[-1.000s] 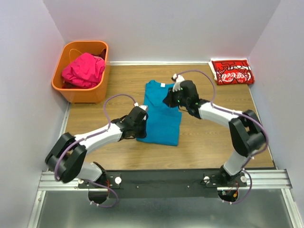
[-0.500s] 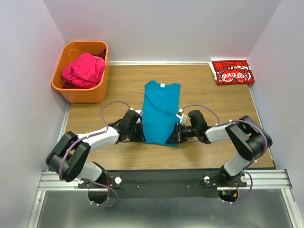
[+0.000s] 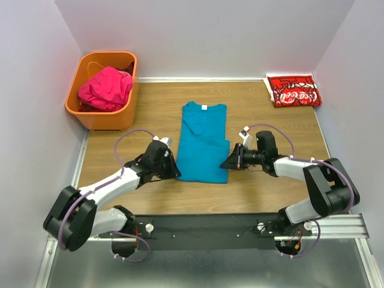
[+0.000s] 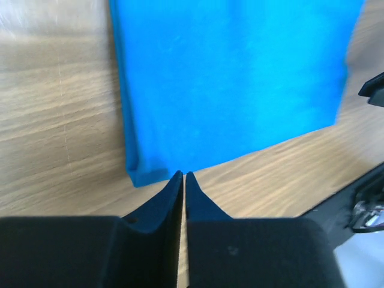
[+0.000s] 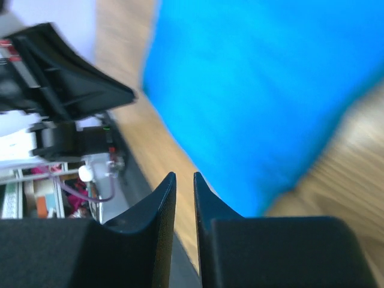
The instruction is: Fold and stack the t-shirts
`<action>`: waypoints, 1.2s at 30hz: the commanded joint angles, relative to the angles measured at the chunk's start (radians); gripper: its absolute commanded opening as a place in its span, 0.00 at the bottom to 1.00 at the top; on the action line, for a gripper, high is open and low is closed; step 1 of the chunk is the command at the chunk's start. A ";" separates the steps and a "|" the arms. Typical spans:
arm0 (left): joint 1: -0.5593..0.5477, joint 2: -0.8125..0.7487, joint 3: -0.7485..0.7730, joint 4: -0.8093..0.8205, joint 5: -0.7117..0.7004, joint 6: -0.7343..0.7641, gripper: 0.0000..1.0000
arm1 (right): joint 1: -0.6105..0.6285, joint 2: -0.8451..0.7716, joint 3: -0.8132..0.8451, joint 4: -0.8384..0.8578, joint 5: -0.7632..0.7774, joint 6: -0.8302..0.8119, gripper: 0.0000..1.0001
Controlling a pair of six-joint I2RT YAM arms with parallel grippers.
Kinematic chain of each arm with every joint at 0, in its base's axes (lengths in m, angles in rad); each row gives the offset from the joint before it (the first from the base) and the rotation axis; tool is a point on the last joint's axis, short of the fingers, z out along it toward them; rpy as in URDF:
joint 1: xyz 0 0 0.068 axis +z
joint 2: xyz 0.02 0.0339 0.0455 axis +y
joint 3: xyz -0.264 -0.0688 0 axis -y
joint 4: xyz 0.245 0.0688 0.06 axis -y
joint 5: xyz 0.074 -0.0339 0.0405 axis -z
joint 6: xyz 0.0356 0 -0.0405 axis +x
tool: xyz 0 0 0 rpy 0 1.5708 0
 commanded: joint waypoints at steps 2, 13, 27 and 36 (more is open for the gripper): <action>0.005 -0.114 0.017 -0.032 -0.079 -0.045 0.20 | 0.074 -0.049 0.112 -0.037 -0.087 0.063 0.26; 0.015 -0.190 0.071 -0.147 -0.238 -0.066 0.22 | 0.348 0.303 0.243 0.194 0.011 0.180 0.30; 0.003 -0.122 0.059 -0.101 -0.114 -0.037 0.22 | 0.347 0.275 0.312 -0.052 0.138 0.079 0.30; -0.014 0.031 0.060 -0.029 -0.097 -0.016 0.11 | 0.329 0.143 0.222 -0.069 0.162 0.068 0.30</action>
